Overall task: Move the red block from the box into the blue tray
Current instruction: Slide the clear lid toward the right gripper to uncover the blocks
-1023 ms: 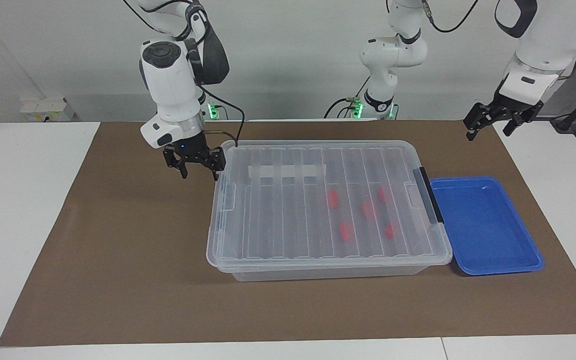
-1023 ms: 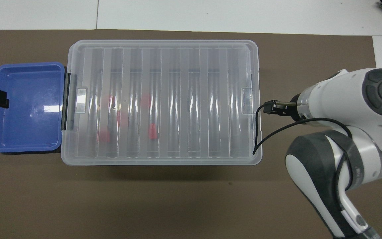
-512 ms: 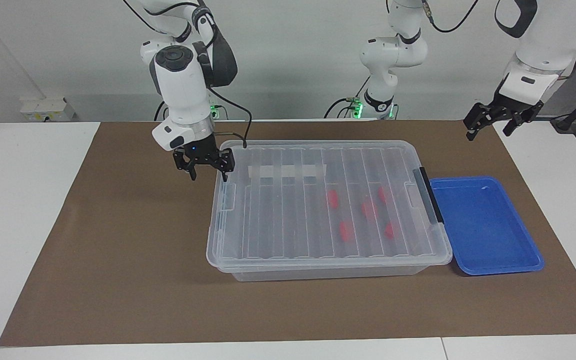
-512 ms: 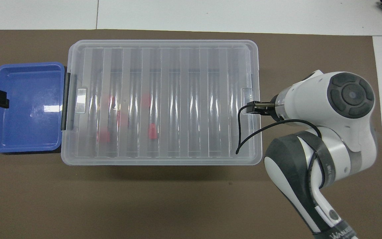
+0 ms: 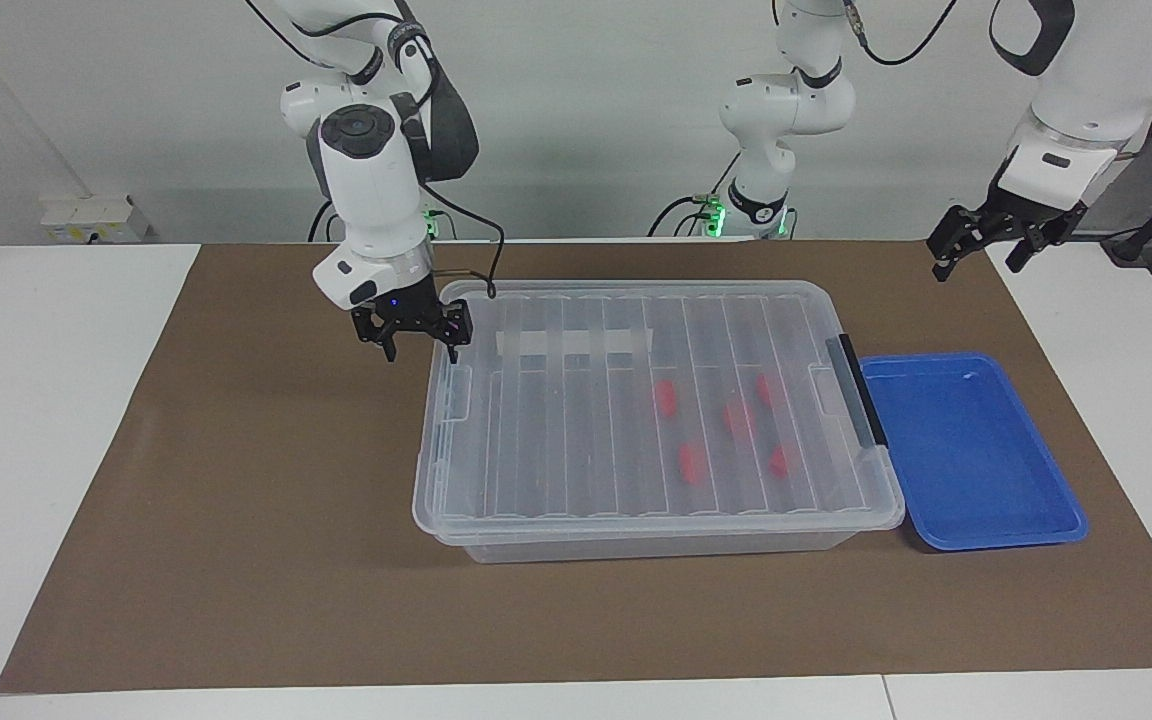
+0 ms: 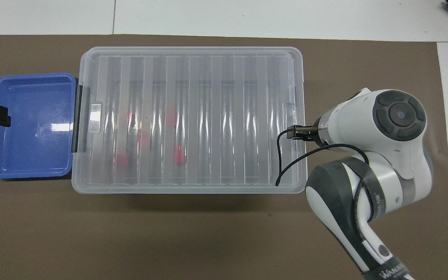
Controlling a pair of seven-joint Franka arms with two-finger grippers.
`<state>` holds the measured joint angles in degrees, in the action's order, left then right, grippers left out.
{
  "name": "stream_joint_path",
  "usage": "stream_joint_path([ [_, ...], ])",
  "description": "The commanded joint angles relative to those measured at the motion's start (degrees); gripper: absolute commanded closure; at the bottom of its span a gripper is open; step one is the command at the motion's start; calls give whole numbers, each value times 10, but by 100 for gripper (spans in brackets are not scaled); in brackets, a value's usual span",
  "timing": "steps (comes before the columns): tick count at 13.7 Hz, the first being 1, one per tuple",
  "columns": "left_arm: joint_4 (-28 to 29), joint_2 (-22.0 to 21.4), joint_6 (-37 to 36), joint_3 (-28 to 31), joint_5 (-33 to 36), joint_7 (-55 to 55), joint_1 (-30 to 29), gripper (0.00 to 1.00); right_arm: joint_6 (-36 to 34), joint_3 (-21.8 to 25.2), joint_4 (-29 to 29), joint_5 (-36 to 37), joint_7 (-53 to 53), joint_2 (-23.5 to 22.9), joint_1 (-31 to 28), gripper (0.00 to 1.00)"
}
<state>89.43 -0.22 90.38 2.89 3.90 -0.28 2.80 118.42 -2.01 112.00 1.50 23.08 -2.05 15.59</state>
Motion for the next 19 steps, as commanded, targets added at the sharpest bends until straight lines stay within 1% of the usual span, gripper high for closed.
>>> stream_joint_path([
  [1, 16, -14, 1, 7, -7, 2, 5, 0, 1, -1, 19, 10, -11, 14, 0, 8],
  [4, 16, -14, 1, 7, -7, 2, 5, 0, -15, -1, 19, 39, -12, 18, -1, 8],
  [7, 16, -14, 1, 7, -7, 2, 5, 0, -32, 0, 19, 40, -43, 22, -12, 8],
  [13, 16, -14, 1, 7, -7, 2, 5, 0, -55, 0, 23, 40, -132, 30, -73, 8],
  [16, 16, -14, 1, 6, -7, 2, 5, 0, -56, 0, 23, 40, -164, 30, -86, 8],
  [19, 16, -14, 1, 6, -7, 2, 5, 0, -55, 0, 28, 40, -238, 31, -125, 8],
])
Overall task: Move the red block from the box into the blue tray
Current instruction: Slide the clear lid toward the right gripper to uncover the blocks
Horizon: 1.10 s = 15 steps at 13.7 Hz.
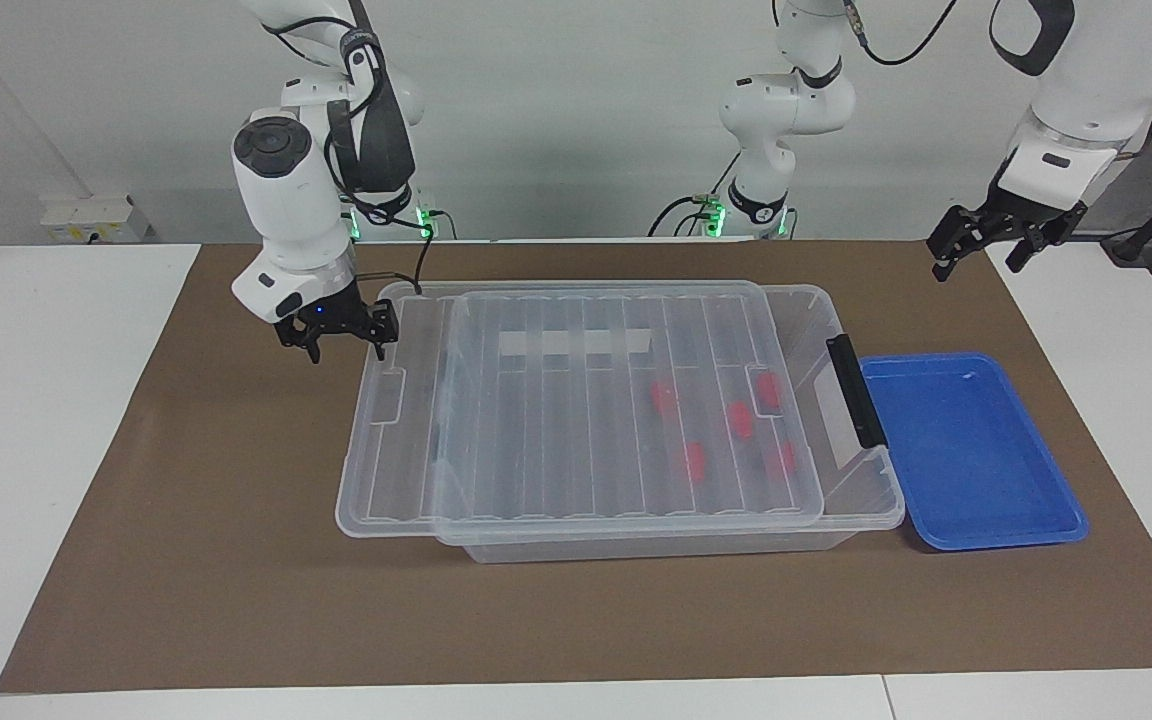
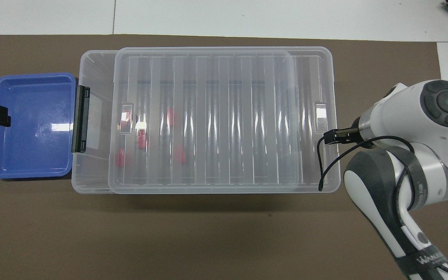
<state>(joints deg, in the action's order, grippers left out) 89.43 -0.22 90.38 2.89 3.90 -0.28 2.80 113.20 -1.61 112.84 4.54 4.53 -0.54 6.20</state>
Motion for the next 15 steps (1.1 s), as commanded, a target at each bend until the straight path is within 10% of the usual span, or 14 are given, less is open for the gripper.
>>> stream_joint_path([
  [1, 16, -14, 1, 6, -7, 2, 5, 0, 1, -4, 19, 10, -84, 15, -43, 8],
  [15, 16, -14, 1, 6, -7, 2, 5, 0, 35, -4, 23, 9, -219, 12, -130, 8],
])
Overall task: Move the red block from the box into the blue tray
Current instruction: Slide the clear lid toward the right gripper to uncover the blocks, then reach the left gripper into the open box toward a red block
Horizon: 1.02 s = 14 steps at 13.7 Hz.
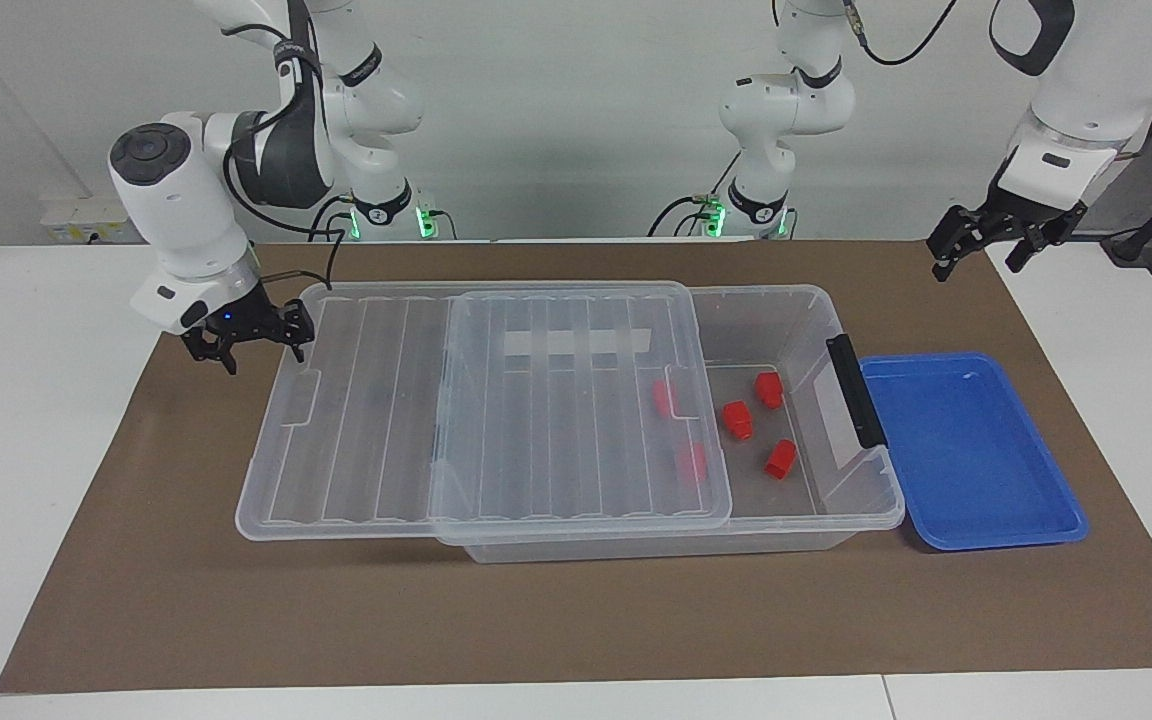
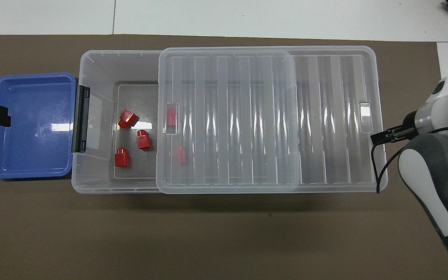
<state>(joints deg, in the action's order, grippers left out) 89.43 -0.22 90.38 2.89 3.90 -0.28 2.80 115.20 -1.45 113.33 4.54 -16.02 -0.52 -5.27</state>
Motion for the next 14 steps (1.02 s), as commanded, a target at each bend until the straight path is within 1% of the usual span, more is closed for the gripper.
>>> stream_joint_path([
  [1, 16, -14, 1, 7, -7, 2, 5, 0, 15, -6, 18, 10, -15, 11, -18, 8],
  [5, 16, -14, 1, 6, -7, 4, 5, 0, 14, -6, 16, 9, -14, 11, -25, 6],
  [6, 16, -14, 1, 6, -7, 5, 9, 0, 13, -6, 11, 9, -11, 9, -24, 2],
  [8, 14, -16, -2, -3, -7, 5, 14, 0, 12, -7, 0, 6, 3, 11, -16, 2],
  [9, 15, -23, 5, -17, -8, -13, 22, 0, 12, -7, -4, 2, 18, 12, -12, 1],
  [10, 19, -24, 15, -20, -8, -57, 33, 0, 11, -7, -5, 1, 34, 14, -9, 0],
  [11, 27, -24, 55, -23, -15, -135, 44, 0, 10, -7, -5, -2, 51, 16, -6, 0],
  [13, 50, -26, 113, -22, -64, -313, 72, 0, 0, -11, -15, -2, 91, 21, 3, 0],
  [14, 77, -34, 133, -22, -64, -336, 89, 0, -6, -12, -15, -3, 115, 28, 8, 0],
])
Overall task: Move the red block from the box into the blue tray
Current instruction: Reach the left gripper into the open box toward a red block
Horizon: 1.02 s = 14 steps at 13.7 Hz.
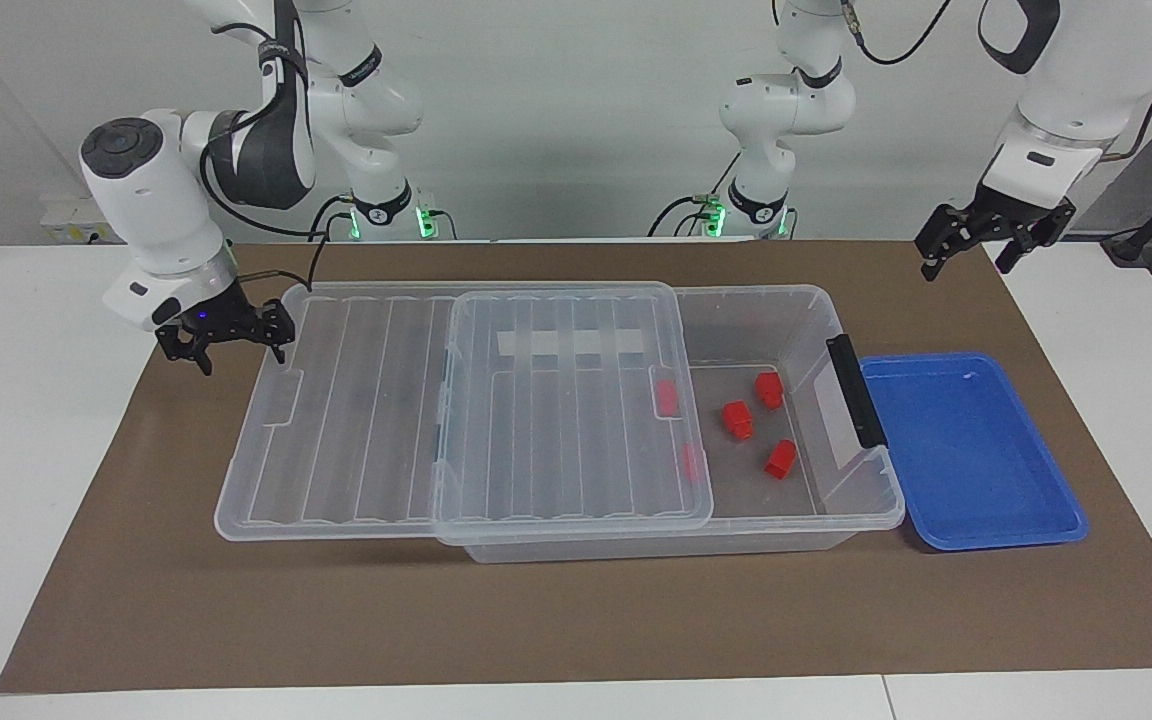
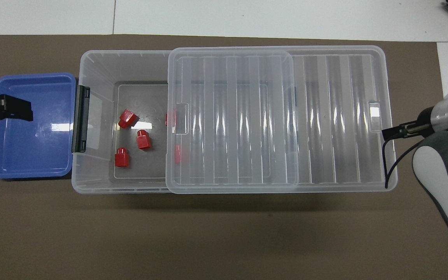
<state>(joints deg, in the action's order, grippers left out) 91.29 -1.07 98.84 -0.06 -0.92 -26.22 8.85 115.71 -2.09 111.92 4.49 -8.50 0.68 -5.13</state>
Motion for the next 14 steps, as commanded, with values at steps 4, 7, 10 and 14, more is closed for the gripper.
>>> stream_joint_path([
  [4, 225, -86, 194, 7, -11, -89, 85, 0, -41, -8, -11, -13, 110, 34, 15, 0],
  [7, 223, -26, 188, 6, 56, -89, 123, 0, -95, -10, -49, -29, 162, 36, 28, 0],
  [10, 207, 38, 222, 6, 58, -87, 121, 0, -146, -30, -108, -29, 196, 33, 28, 0],
  [14, 212, 97, 289, 6, 62, -73, 107, 1, -210, -33, -184, -32, 197, 12, 28, 0],
])
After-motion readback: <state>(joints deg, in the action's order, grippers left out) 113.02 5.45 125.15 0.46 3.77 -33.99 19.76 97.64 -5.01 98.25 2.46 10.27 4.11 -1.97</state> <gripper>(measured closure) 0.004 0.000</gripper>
